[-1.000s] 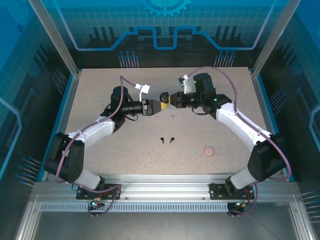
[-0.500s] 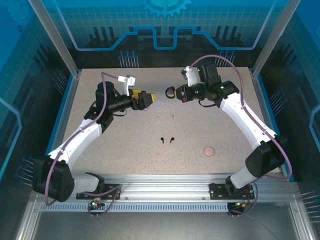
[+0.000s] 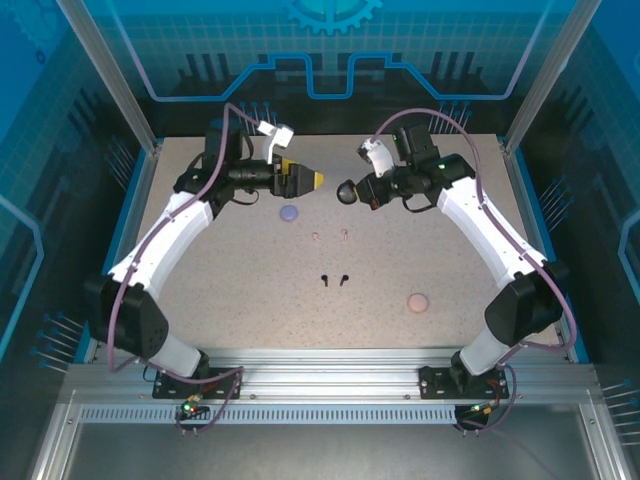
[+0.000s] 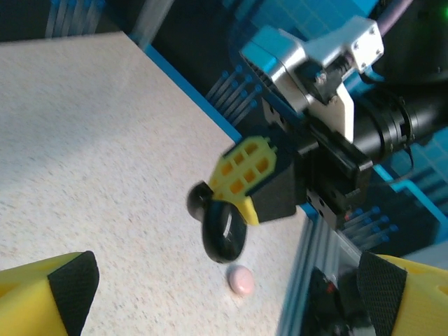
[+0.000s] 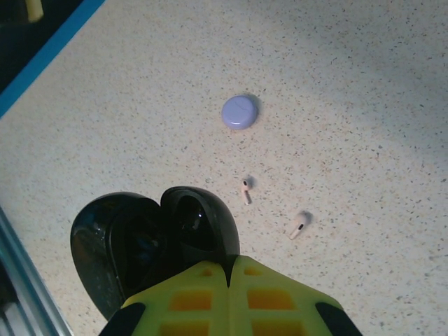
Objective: Insert wireless bluetooth earbuds into charging case
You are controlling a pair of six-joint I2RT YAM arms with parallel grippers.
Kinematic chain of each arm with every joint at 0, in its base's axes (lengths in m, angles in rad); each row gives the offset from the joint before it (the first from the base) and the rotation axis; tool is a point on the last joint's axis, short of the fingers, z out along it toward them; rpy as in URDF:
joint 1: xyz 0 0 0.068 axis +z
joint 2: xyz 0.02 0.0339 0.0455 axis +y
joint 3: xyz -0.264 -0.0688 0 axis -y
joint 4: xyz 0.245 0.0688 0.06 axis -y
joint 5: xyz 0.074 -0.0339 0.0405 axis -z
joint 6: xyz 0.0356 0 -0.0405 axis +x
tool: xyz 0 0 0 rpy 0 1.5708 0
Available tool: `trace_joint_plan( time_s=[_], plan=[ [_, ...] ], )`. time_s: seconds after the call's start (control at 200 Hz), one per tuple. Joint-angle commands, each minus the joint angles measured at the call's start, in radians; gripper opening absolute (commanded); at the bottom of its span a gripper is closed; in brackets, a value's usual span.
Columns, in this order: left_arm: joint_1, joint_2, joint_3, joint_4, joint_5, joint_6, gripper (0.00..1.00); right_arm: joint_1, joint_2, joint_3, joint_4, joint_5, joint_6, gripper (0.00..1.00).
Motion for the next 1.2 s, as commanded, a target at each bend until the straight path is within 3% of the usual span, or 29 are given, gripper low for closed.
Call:
trace_joint_plan(
  time_s=[0.0, 0.185, 0.345, 0.475, 1.0, 1.196],
  plan=[
    [0.01, 0.078, 0.09, -0.232, 0.136, 0.157, 0.98, -0.014, 0.043, 0.066, -0.051, -0.046, -0.103, 0.0],
    [0.01, 0.219, 0.254, -0.456, 0.198, 0.317, 0.89, -0.011, 0.1, 0.113, -0.058, -0.077, -0.139, 0.0],
    [0.008, 0.338, 0.397, -0.592, 0.24, 0.402, 0.67, -0.005, 0.125, 0.143, -0.067, -0.084, -0.165, 0.0],
    [0.008, 0.417, 0.492, -0.687, 0.258, 0.467, 0.58, 0.008, 0.142, 0.178, -0.087, -0.088, -0.182, 0.0],
    [-0.013, 0.539, 0.681, -0.918, 0.29, 0.624, 0.54, 0.047, 0.26, 0.31, -0.132, -0.074, -0.214, 0.0],
    [-0.017, 0.548, 0.681, -0.931, 0.284, 0.635, 0.52, 0.05, 0.255, 0.309, -0.129, -0.071, -0.21, 0.0]
  ],
)
